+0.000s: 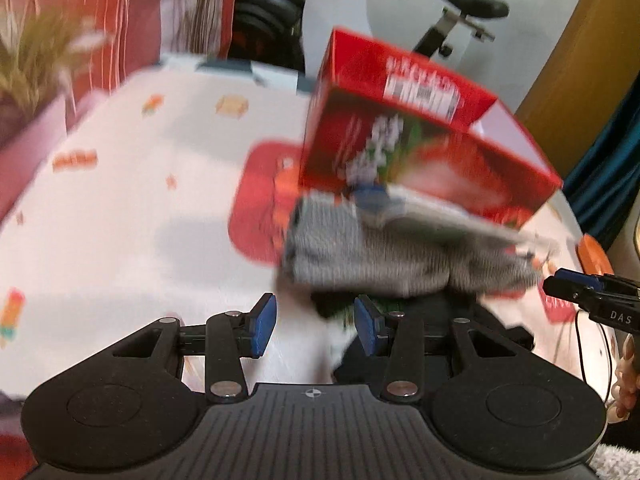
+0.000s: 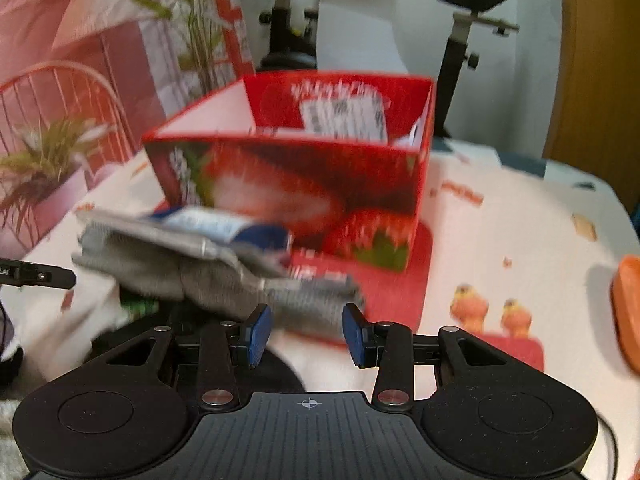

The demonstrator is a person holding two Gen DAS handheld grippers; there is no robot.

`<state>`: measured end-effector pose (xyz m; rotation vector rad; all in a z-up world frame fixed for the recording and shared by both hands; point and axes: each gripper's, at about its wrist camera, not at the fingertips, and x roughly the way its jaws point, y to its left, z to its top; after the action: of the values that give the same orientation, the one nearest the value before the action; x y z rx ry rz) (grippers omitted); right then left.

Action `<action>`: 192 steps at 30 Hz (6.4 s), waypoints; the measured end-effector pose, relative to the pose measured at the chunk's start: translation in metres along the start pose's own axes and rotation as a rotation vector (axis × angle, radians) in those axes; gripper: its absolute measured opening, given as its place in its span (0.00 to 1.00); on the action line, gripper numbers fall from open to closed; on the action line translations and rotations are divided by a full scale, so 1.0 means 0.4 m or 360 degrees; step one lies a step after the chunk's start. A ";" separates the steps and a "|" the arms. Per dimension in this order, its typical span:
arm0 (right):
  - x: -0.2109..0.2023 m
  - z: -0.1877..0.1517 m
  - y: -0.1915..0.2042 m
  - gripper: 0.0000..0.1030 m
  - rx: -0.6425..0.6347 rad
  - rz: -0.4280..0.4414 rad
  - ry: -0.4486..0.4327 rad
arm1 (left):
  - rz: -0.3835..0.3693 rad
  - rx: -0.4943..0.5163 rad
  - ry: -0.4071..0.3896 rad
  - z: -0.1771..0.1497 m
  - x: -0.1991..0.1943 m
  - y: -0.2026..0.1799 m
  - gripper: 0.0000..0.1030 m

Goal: Organize soft objects
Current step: 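Open the right gripper and withdraw it from the red box, then grasp the black eye mask with the right gripper, then lift the black eye mask and lower it into the red box, then open the right gripper to release the eye mask in the box, then move both tools toward the green knit pouch beside the grey cloth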

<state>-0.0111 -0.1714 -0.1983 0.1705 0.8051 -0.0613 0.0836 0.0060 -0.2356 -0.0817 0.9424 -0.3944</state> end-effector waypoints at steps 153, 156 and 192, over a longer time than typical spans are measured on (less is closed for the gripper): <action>0.232 0.382 -0.072 0.43 -0.0091 -0.0059 -0.0141 | 0.0027 0.0528 -0.0232 0.483 0.188 -0.182 0.43; 0.189 0.363 -0.073 0.43 -0.0031 -0.0037 -0.0191 | 0.0047 0.0487 -0.0299 0.460 0.142 -0.169 0.43; -0.037 0.031 0.014 0.43 0.0055 0.0032 -0.0200 | 0.0014 0.0221 -0.0198 0.033 -0.026 -0.118 0.42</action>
<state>-0.0120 -0.1682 -0.1786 0.2052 0.6772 -0.0664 0.0749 -0.0352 -0.2086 0.0243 0.7904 -0.4404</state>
